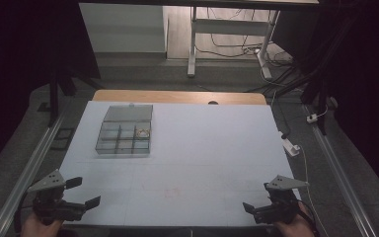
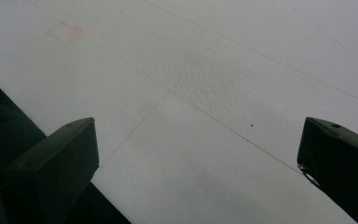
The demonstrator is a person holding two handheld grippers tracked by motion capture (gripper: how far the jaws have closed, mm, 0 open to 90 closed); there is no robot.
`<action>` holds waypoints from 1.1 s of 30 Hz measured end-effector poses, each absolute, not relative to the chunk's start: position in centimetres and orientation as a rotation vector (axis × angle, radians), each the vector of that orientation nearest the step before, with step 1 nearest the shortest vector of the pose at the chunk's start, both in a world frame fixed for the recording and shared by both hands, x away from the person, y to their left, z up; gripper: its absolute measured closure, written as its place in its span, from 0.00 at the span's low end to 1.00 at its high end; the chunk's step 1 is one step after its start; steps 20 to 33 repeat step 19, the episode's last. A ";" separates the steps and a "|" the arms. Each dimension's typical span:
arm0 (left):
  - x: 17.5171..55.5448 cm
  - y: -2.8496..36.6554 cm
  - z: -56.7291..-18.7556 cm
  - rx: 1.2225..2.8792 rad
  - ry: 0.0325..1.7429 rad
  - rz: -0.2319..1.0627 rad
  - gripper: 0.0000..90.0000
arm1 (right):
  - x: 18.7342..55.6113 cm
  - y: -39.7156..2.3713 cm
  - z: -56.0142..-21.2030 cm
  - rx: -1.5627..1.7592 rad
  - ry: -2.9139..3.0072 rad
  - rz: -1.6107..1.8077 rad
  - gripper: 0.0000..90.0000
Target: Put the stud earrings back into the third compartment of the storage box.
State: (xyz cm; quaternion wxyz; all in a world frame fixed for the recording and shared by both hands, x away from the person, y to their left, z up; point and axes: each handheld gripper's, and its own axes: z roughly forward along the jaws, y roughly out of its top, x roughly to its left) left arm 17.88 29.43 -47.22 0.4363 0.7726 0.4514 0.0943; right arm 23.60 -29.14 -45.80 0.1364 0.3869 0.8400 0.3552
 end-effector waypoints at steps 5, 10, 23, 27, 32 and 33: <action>17.1 30.0 -47.7 1.919 1.154 0.242 0.00 | 23.6 -29.1 -45.8 1.121 2.431 1.027 0.00; 16.6 30.5 -48.3 1.933 1.192 0.245 0.00 | 23.6 -29.1 -45.8 1.122 2.431 1.023 0.00; 16.3 31.1 -48.6 1.926 1.260 0.244 0.00 | 23.6 -29.0 -45.8 1.125 2.429 1.021 0.00; 16.3 31.1 -48.6 1.926 1.260 0.244 0.00 | 23.6 -29.0 -45.8 1.125 2.429 1.021 0.00; 16.3 31.1 -48.6 1.926 1.260 0.244 0.00 | 23.6 -29.0 -45.8 1.125 2.429 1.021 0.00; 16.3 31.1 -48.6 1.926 1.260 0.244 0.00 | 23.6 -29.0 -45.8 1.125 2.429 1.021 0.00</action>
